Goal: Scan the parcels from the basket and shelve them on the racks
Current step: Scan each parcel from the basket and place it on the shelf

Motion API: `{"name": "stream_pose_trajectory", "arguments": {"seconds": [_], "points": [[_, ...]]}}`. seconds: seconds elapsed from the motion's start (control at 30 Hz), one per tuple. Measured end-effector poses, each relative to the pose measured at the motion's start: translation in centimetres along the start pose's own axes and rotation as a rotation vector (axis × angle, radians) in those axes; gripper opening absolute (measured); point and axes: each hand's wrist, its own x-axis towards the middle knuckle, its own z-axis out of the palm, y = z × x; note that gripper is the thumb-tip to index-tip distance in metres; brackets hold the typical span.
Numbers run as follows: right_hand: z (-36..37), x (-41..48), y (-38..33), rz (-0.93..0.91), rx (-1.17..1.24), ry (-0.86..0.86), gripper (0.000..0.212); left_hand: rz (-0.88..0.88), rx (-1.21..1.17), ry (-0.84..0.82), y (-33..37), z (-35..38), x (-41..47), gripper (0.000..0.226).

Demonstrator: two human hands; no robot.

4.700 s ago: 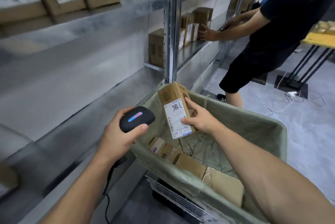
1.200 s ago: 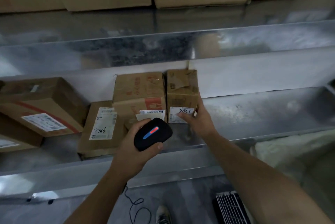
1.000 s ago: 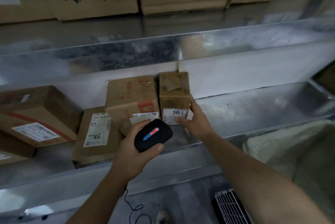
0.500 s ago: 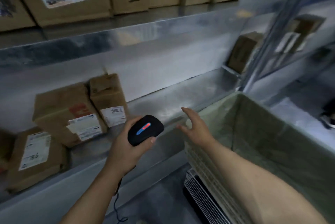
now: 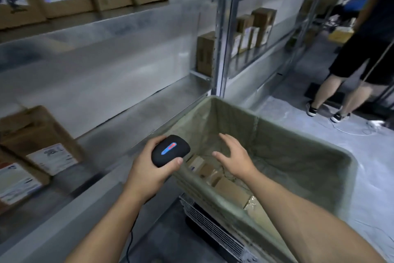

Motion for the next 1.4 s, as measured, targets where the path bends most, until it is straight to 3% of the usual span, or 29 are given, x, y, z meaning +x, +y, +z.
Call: {"name": "stream_pose_trajectory", "arguments": {"seconds": [0.4, 0.8, 0.97, 1.1, 1.4], "points": [[-0.9, -0.3, 6.6, 0.235, 0.064, 0.033, 0.067, -0.046, 0.053, -0.183, -0.1, 5.8, 5.7, 0.060], [-0.5, 0.1, 13.5, 0.640, 0.082, 0.059, 0.074, -0.100, 0.093, -0.542, -2.8, 14.8, 16.3, 0.060], [0.5, -2.6, 17.0, 0.808, -0.018, -0.081, 0.082, -0.116, 0.168, -0.748, -4.6, 18.5, 17.7, 0.060], [2.1, -5.6, 19.6, 0.838, -0.133, -0.305, 0.090, -0.161, 0.222, -0.823, -5.7, 20.2, 16.9, 0.063], [3.6, -5.7, 23.2, 0.743, -0.426, -0.673, 0.112, -0.235, 0.306, -0.700, -6.9, 21.8, 15.3, 0.071]]}}
